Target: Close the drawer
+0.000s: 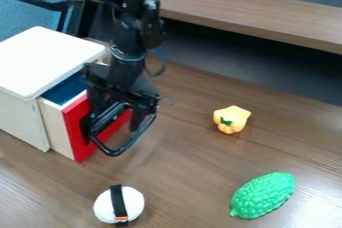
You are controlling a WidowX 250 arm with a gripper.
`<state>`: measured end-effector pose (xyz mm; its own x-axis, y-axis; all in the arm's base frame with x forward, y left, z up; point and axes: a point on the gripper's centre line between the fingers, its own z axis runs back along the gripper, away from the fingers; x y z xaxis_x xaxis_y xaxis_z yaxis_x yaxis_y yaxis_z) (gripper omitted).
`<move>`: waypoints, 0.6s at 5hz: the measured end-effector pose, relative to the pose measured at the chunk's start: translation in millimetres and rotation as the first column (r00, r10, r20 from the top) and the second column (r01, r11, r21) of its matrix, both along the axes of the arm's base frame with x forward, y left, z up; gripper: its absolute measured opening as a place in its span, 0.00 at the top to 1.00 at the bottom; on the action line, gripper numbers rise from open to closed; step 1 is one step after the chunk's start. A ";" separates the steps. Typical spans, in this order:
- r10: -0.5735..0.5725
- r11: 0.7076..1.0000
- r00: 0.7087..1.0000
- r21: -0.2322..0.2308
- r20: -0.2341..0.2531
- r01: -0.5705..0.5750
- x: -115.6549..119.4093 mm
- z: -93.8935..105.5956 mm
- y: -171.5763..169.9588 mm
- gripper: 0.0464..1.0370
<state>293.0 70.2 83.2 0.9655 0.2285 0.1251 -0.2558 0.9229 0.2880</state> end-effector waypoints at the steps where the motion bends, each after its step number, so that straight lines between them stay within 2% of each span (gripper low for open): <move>1: 0.017 1.000 1.000 0.010 -0.004 -0.017 -2.3 0.8 13.0 0.04; 2: 0.012 0.999 1.000 0.035 -0.002 -0.012 -2.0 2.1 17.6 0.04; 3: 0.021 0.998 0.999 0.057 -0.024 -0.019 -2.1 -4.3 27.5 0.04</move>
<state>290.9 97.7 78.9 0.9637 0.2411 0.1147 -0.2662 0.8997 0.3459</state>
